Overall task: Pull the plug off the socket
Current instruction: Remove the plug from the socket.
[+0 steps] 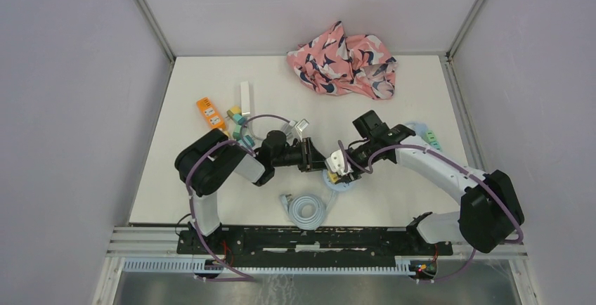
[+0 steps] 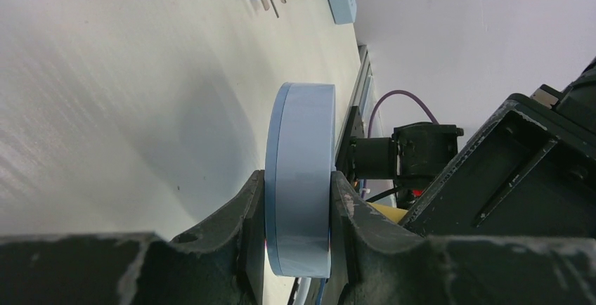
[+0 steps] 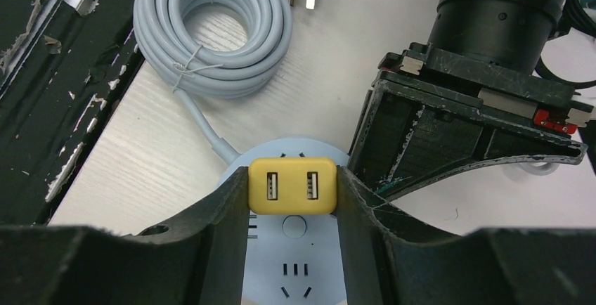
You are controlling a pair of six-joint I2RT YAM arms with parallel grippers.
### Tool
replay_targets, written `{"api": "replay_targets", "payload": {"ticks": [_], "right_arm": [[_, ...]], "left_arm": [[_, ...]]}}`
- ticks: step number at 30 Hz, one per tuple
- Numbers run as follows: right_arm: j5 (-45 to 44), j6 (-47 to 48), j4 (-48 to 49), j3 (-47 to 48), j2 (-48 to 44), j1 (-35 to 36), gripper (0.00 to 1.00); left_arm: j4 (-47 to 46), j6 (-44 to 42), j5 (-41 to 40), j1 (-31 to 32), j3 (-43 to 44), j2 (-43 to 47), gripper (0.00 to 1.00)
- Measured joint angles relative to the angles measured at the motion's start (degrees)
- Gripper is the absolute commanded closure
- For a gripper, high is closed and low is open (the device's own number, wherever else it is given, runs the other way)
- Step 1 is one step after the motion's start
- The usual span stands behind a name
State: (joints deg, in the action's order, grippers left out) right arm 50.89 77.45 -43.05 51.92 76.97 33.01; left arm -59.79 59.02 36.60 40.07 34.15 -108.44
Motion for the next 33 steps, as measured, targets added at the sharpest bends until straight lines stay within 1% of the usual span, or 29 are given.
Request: {"api": "replay_targets", "payload": {"ticks": [3,6,16,22,27,33], "right_arm": [[-1.9,-2.6,1.2,0.0,0.0,1.0,1.00],[-2.5,-2.8,1.3,0.0,0.0,1.1,1.00],[-0.3,4.6,-1.2,0.0,0.0,-2.1,1.00],[-0.3,4.2,-1.0,0.0,0.0,-2.1,1.00],[-2.6,0.0,1.5,0.0,-0.1,0.7,1.00],[-8.7,-3.7,3.0,0.0,-0.1,5.2,1.00]], "left_arm": [[0.6,0.0,0.0,-0.2,-0.1,0.0,0.97],[0.8,0.0,0.0,-0.3,-0.1,0.0,0.97],[0.7,0.0,-0.1,-0.9,-0.1,0.4,0.97],[0.4,0.0,-0.1,-0.9,-0.2,0.4,0.97],[0.1,0.0,-0.2,-1.1,-0.3,0.2,0.97],[0.1,0.0,0.2,-1.2,-0.7,-0.7,0.97]]}}
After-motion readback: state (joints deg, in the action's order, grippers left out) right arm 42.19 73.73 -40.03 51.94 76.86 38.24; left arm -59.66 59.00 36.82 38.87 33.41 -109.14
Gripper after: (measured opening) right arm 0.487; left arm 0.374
